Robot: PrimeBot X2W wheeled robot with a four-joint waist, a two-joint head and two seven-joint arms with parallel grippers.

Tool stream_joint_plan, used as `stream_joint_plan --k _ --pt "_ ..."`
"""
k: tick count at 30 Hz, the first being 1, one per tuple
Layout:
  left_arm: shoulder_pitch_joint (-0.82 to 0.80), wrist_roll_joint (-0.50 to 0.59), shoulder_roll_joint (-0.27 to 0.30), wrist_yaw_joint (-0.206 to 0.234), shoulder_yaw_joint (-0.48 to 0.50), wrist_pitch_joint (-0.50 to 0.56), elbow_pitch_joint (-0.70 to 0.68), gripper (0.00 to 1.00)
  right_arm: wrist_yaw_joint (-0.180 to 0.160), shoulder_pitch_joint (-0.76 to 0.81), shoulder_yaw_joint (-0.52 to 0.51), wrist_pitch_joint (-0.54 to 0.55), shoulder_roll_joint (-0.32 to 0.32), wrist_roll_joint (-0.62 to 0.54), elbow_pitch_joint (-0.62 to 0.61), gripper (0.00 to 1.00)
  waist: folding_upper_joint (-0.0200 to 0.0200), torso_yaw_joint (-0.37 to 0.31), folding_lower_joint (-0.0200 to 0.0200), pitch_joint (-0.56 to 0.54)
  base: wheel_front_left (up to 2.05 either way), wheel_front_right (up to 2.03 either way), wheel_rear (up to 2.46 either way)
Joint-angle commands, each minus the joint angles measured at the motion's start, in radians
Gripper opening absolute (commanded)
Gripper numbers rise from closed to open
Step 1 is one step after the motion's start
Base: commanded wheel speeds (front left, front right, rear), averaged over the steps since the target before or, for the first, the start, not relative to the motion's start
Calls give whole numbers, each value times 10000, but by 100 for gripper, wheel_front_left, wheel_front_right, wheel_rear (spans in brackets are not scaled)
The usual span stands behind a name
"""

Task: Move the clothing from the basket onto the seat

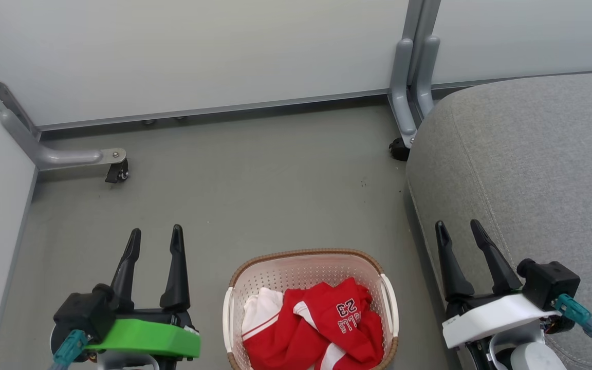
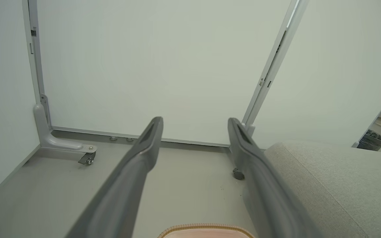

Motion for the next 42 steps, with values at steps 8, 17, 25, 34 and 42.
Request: stream_joint_plan --k 8,17,25,34,42 --pt "175 804 72 80 -195 -225 -177 100 2 164 -60 -235 -53 -788 -148 100 0 -26 0 -26 0 0 0" --pt "252 1536 76 76 -339 -412 -344 100 3 232 -40 -409 -57 -1409 -247 100 0 -24 0 -51 0 0 0" --pt "318 2162 80 45 -447 -547 -484 100 3 284 33 -562 -60 -1963 -313 100 0 -34 0 -31 0 0 0" --pt "383 2838 84 -31 -568 -723 -633 100 2 298 107 -721 -65 -2498 -392 100 0 -74 0 32 0 0 0" --pt "343 2865 83 -75 -566 -697 -585 100 2 301 61 -713 -62 -2382 -404 100 0 -75 0 44 0 0 0"
